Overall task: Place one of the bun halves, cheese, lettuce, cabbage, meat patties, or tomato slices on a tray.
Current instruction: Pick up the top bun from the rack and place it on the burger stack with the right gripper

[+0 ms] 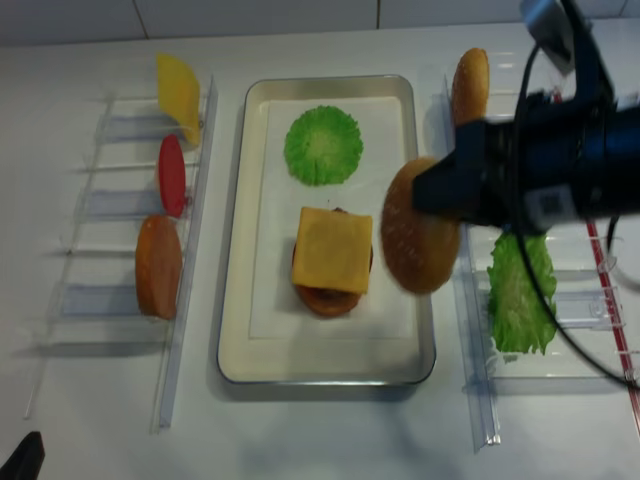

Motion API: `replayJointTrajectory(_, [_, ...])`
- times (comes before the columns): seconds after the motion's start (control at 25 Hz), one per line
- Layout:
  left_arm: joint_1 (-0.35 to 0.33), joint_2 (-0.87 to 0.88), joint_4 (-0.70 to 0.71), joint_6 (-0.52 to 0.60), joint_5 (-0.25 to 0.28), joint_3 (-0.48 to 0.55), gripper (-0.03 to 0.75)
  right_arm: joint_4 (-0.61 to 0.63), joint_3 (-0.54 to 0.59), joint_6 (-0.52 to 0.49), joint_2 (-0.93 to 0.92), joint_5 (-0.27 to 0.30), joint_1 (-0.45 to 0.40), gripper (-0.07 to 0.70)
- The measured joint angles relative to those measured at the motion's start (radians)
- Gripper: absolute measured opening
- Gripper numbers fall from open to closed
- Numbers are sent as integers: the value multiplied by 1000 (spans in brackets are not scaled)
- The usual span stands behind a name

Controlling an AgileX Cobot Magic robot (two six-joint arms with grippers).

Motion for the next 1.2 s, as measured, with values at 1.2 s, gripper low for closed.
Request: replayJointTrajectory(1.2, [0, 0, 0, 0, 0, 0, 533, 616, 158, -531, 373, 82, 0, 261])
